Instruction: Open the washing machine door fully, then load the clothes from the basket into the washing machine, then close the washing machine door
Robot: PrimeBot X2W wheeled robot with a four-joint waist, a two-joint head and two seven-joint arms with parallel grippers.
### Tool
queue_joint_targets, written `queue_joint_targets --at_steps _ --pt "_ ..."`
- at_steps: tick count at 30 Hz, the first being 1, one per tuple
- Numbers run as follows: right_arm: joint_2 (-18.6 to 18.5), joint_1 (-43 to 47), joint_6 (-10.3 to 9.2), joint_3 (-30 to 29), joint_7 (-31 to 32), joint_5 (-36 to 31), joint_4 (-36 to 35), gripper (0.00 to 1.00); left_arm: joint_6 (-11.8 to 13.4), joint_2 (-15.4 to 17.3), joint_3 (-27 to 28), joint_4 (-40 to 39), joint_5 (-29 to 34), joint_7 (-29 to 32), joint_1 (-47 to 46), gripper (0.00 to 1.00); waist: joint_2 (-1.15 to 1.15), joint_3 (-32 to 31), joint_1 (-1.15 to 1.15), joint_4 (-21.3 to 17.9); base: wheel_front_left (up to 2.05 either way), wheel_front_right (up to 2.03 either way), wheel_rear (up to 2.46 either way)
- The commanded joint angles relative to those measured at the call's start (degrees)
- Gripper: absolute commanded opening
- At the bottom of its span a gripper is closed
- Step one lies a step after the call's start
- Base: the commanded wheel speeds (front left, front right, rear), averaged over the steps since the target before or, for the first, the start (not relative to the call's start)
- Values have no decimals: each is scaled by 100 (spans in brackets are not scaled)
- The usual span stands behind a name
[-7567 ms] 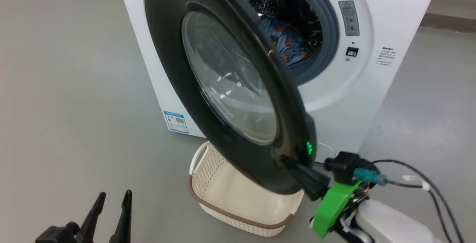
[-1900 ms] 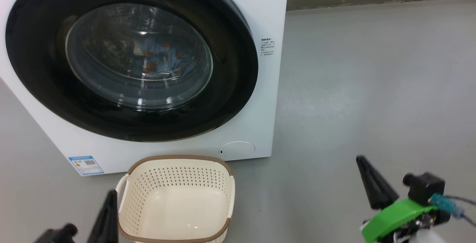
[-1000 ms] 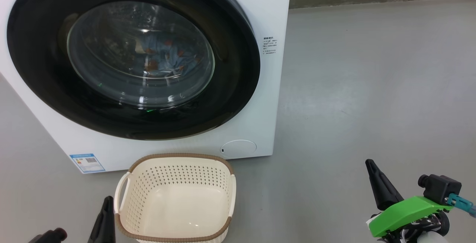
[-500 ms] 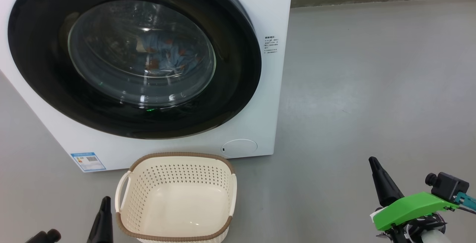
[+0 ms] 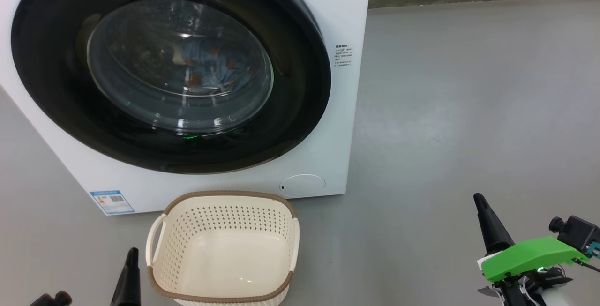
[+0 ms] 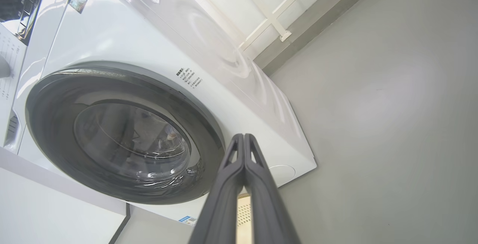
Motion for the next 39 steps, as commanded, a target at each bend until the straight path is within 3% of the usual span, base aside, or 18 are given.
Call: queue_joint_targets --at_steps 1,39 --pt "-20 -119 -19 -49 46 174 -176 0 -44 56 166 -161 -172 64 -290 0 0 2 0 3 0 0 0" --pt "284 -57 -32 -700 678 2092 -406 0 -138 -260 684 -210 -1881 695 -435 0 0 46 0 62 0 0 0"
